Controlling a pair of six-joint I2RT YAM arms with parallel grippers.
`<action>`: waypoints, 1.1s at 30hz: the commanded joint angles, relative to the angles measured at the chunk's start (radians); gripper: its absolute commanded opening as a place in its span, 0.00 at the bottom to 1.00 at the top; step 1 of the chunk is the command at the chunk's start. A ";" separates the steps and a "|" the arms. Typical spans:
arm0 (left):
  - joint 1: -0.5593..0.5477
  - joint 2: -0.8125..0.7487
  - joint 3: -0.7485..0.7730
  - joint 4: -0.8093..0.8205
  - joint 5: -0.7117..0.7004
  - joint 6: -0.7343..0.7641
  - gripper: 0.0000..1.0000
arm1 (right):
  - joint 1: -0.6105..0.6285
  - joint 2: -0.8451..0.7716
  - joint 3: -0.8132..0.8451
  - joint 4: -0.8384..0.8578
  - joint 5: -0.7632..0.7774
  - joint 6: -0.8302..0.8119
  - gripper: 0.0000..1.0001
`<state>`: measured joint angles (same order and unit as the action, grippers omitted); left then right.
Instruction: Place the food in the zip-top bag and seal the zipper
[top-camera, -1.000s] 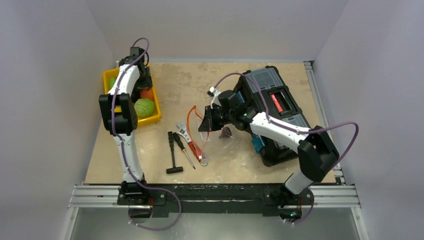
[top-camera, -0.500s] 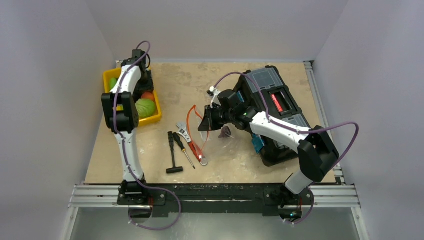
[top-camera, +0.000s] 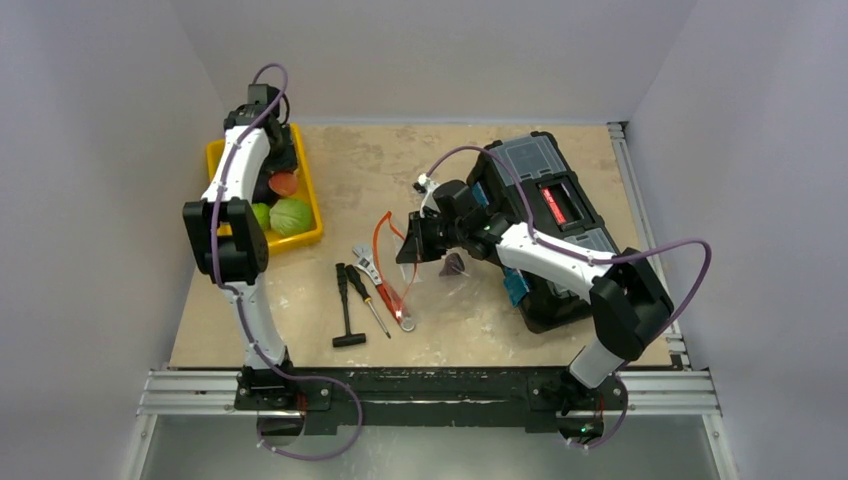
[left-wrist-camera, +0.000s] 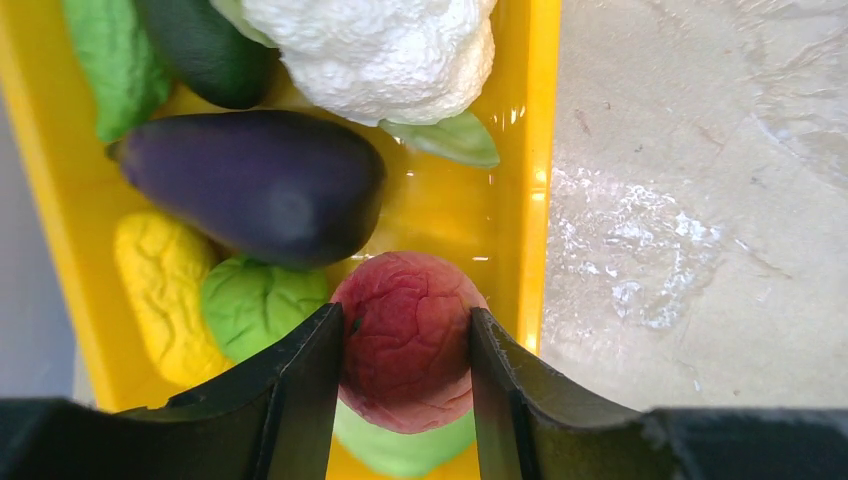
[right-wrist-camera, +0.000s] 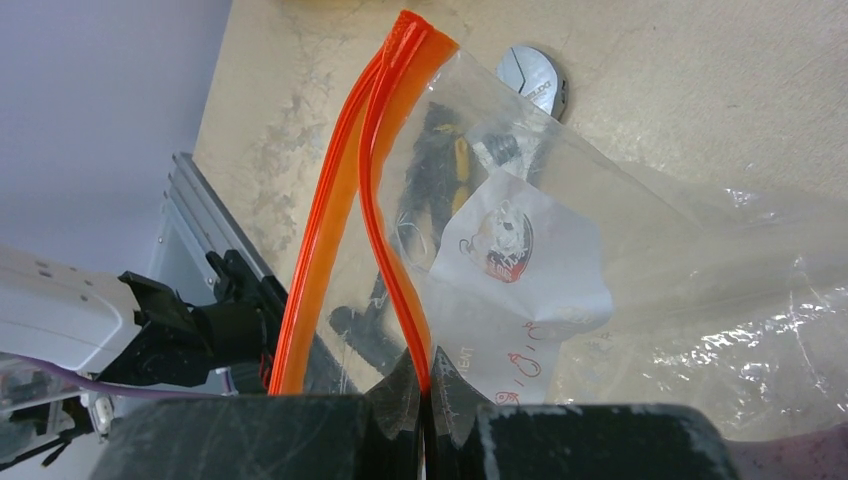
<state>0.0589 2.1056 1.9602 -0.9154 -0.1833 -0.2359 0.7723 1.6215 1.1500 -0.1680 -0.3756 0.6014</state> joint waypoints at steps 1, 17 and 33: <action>0.007 -0.122 -0.026 0.002 -0.052 -0.033 0.00 | 0.002 -0.007 0.031 0.021 0.023 0.011 0.00; 0.008 -0.671 -0.540 0.075 0.459 -0.265 0.00 | 0.002 0.014 0.054 0.049 -0.016 0.075 0.00; -0.290 -1.026 -0.901 0.407 0.736 -0.612 0.00 | 0.024 -0.051 0.049 0.032 0.012 0.121 0.00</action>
<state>-0.1959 1.0725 1.0996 -0.6334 0.5503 -0.7555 0.7784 1.6390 1.1629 -0.1574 -0.3668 0.6983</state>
